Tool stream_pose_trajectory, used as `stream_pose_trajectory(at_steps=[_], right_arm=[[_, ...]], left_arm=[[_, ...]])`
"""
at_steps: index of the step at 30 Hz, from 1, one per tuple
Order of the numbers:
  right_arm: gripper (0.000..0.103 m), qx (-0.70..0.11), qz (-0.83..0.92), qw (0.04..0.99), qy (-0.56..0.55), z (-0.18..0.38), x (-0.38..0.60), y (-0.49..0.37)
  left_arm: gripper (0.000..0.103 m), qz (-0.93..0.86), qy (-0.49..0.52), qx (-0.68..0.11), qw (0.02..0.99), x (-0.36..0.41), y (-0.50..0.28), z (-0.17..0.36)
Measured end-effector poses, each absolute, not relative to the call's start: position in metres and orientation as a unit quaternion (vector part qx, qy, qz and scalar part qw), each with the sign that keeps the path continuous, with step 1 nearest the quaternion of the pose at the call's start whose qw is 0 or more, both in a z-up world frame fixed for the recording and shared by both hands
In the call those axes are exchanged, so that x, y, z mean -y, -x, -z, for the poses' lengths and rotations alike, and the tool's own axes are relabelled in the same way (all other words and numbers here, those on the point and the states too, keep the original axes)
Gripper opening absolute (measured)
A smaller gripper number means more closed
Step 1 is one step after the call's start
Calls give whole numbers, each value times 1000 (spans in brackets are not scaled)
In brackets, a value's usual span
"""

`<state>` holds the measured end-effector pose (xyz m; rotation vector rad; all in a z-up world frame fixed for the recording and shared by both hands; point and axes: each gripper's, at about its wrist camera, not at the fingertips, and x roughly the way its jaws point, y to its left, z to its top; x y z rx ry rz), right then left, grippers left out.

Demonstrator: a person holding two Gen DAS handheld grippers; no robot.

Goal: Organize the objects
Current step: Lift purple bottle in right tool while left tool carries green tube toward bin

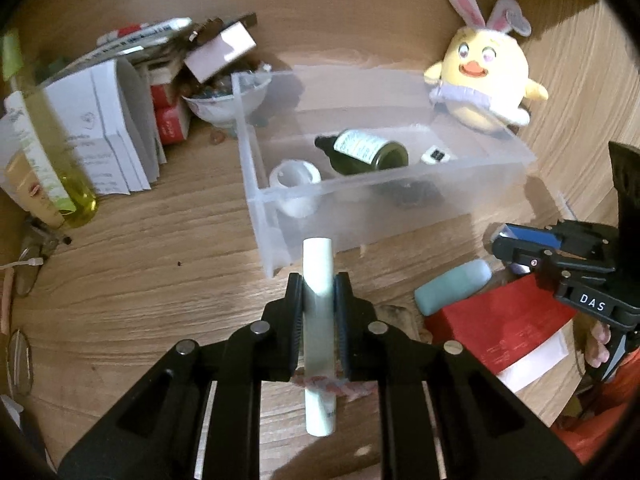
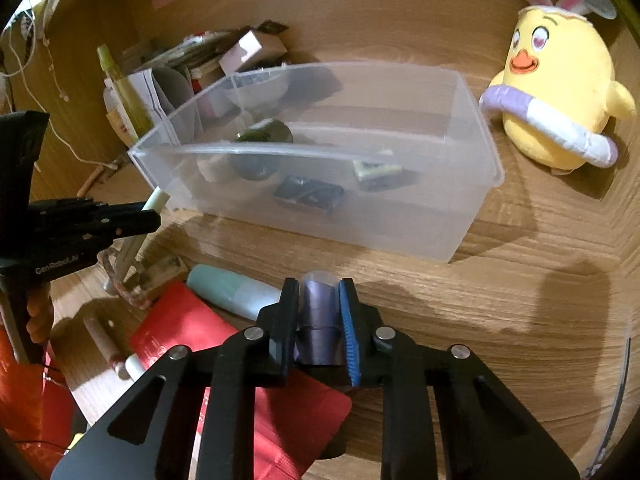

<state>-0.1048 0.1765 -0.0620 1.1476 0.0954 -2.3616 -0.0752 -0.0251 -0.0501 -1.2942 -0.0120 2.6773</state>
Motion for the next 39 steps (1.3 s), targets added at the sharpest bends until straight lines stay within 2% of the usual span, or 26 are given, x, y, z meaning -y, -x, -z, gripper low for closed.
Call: stream_pose_trajectory(at_steps=[20, 39], right_arm=[[18, -12, 901, 251, -353, 13, -190, 90], [18, 8, 921, 256, -293, -29, -201, 90]], left_arm=[[15, -929, 360, 44, 77, 27, 56, 5], [15, -946, 308, 49, 93, 13, 67, -37]])
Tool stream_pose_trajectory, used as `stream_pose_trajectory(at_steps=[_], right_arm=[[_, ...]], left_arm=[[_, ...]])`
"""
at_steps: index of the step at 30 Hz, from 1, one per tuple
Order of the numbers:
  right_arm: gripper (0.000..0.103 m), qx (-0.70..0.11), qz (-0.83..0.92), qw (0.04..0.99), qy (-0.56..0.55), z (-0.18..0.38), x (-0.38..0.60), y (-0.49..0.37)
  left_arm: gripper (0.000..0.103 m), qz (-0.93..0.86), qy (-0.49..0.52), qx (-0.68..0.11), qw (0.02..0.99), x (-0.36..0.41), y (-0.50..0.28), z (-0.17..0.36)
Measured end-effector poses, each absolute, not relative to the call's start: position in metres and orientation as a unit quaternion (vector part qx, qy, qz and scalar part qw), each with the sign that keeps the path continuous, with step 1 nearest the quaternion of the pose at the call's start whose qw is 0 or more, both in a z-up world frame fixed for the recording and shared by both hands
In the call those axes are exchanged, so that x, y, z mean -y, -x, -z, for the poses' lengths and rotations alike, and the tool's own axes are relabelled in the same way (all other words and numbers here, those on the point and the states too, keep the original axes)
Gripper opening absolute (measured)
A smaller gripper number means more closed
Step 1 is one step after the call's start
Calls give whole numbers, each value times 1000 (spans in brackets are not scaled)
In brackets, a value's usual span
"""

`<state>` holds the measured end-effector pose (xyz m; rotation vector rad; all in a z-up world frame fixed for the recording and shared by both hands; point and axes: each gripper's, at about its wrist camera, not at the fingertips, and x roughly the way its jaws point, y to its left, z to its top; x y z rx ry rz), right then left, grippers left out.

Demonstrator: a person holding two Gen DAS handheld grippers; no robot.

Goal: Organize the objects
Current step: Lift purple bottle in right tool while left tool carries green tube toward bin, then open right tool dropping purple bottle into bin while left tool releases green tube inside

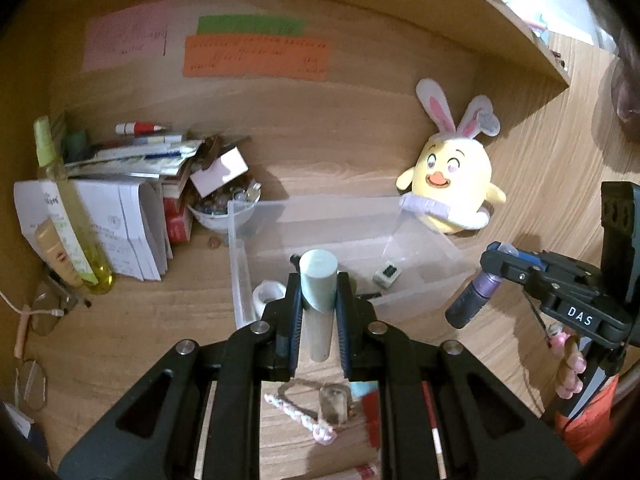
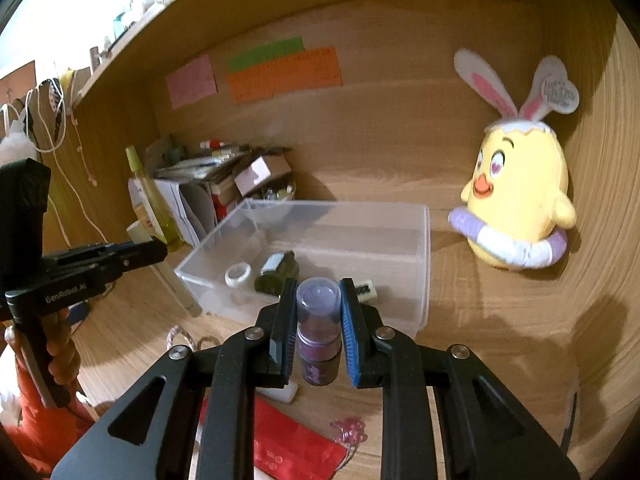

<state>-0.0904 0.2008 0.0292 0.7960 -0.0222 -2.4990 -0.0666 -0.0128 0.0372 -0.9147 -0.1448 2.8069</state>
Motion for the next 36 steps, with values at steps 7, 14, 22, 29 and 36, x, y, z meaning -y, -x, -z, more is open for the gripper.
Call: stream_pose_trajectory(at_steps=[7, 14, 22, 29, 36], right_arm=[[18, 11, 927, 259, -270, -46, -200, 96], [18, 9, 936, 253, -244, -63, -202, 106], [18, -3, 942, 228, -248, -58, -204, 129], [18, -32, 939, 201, -276, -33, -200, 148], [18, -73, 937, 169, -296, -13, -193, 160]], left_arm=[[15, -950, 290, 54, 97, 11, 75, -53], [15, -954, 281, 56, 94, 11, 87, -62], [15, -949, 299, 60, 82, 15, 110, -47], [15, -937, 332, 63, 85, 16, 130, -24], [15, -921, 367, 80, 105, 15, 144, -2]])
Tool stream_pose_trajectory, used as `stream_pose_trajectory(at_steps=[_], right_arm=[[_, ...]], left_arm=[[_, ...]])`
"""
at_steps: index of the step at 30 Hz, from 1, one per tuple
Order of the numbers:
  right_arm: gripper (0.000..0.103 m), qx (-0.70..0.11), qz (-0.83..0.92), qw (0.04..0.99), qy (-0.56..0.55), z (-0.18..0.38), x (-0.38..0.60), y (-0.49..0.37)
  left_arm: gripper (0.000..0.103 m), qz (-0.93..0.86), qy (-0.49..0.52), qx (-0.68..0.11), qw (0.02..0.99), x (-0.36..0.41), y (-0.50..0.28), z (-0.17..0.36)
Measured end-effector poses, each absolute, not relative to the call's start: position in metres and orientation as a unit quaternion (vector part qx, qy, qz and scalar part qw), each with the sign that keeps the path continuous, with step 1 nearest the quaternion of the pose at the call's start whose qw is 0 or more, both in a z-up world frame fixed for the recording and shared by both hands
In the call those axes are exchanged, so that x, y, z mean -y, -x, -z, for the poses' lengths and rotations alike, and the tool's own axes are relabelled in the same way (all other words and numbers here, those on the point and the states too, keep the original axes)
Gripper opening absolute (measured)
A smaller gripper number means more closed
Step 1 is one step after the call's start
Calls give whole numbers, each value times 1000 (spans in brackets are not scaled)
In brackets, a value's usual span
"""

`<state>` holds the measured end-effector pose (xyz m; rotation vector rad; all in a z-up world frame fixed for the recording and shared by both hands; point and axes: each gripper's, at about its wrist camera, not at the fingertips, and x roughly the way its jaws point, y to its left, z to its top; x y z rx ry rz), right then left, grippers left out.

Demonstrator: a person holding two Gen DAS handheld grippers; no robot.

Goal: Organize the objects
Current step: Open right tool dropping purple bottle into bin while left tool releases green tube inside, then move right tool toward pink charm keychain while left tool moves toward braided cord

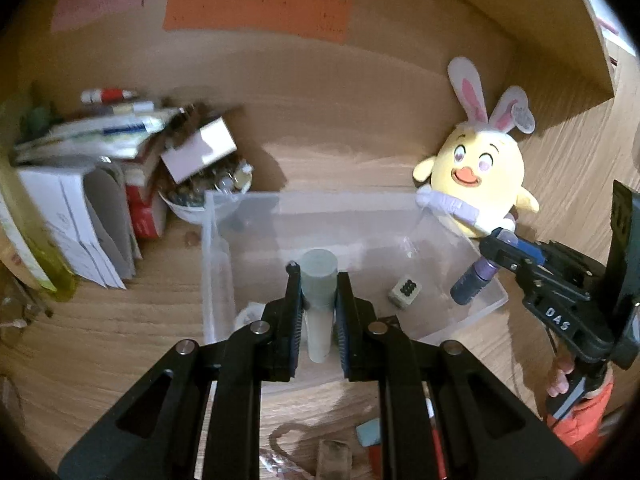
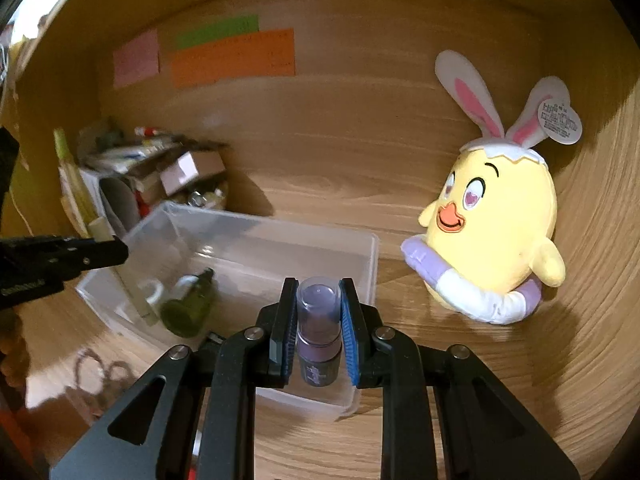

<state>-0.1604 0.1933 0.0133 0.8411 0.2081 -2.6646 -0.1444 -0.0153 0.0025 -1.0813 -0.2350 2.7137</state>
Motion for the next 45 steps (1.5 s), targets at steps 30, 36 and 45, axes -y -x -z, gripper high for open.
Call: stream_pose_trajectory(at_steps=[30, 36, 45], right_arm=[[65, -72, 895, 258, -356, 12, -140, 174], [74, -77, 908, 246, -330, -2, -147, 164], [84, -60, 917, 247, -307, -20, -166, 143]], left_arm=[[73, -933, 356, 32, 43, 20, 134, -6], [78, -937, 347, 23, 35, 18, 122, -13], [93, -941, 335, 31, 20, 28, 99, -20]])
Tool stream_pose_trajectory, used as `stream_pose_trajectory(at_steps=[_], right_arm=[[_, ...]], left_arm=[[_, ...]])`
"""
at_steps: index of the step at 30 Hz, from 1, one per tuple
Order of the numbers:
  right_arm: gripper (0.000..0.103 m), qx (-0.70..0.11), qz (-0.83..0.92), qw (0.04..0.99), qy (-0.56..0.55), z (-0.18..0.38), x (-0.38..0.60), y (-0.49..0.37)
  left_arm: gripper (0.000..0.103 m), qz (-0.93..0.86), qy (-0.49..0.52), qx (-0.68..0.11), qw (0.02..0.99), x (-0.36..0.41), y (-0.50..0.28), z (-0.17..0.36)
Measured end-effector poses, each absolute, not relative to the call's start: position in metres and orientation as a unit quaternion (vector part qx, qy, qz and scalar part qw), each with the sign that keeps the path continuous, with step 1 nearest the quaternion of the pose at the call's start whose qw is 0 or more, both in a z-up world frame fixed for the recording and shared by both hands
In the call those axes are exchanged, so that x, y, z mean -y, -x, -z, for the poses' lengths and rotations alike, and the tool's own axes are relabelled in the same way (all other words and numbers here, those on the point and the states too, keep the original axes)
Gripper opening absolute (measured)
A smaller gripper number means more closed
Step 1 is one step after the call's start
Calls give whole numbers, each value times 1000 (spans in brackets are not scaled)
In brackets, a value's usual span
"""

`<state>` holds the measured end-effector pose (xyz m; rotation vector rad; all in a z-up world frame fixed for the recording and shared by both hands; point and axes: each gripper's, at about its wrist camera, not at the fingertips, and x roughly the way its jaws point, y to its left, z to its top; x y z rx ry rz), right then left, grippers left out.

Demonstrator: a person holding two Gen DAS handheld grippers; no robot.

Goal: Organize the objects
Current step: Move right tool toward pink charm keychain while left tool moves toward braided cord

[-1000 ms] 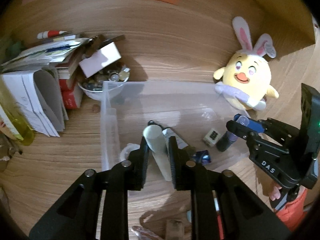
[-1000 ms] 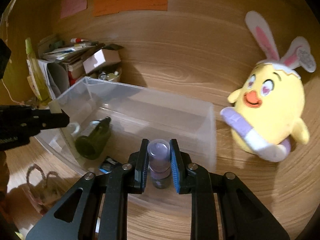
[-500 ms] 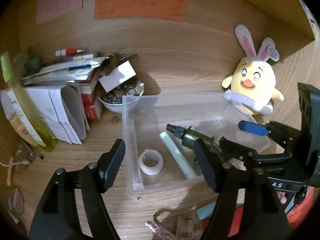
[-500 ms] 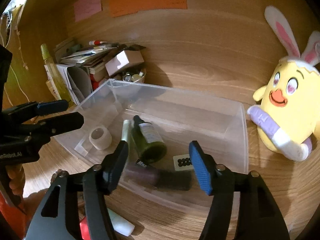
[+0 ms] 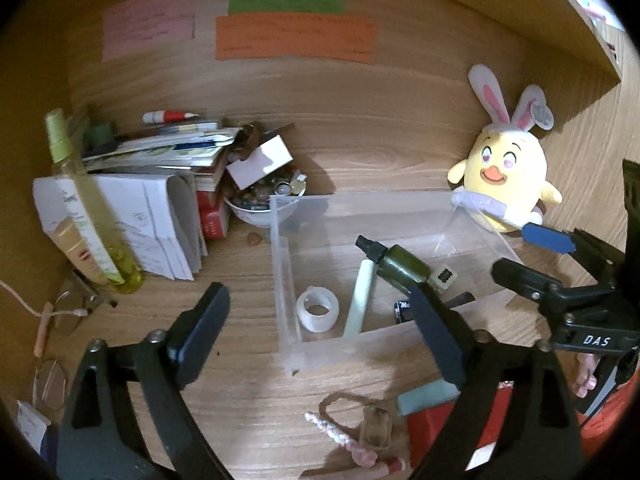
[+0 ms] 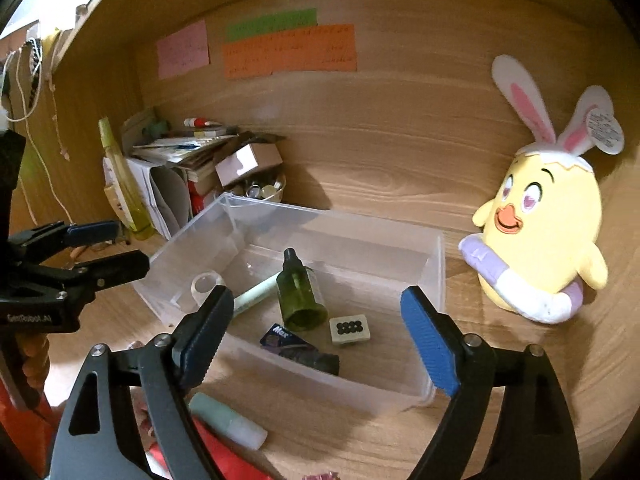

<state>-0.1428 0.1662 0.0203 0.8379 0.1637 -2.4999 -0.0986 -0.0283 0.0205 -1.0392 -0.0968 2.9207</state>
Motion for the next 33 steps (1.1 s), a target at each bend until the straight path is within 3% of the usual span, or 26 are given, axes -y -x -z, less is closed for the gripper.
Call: stream_pose_trajectory(at_steps=[21, 30, 33], right_arm=[[86, -43, 908, 216, -355, 15, -211, 109], [86, -21, 894, 196, -404, 52, -229, 97], [86, -24, 890, 191, -412, 58, -229, 93]], left_arm=[[93, -917, 396, 17, 28, 19, 57, 28], [93, -900, 429, 58, 46, 16, 49, 56], [86, -896, 433, 83, 60, 21, 44, 60]])
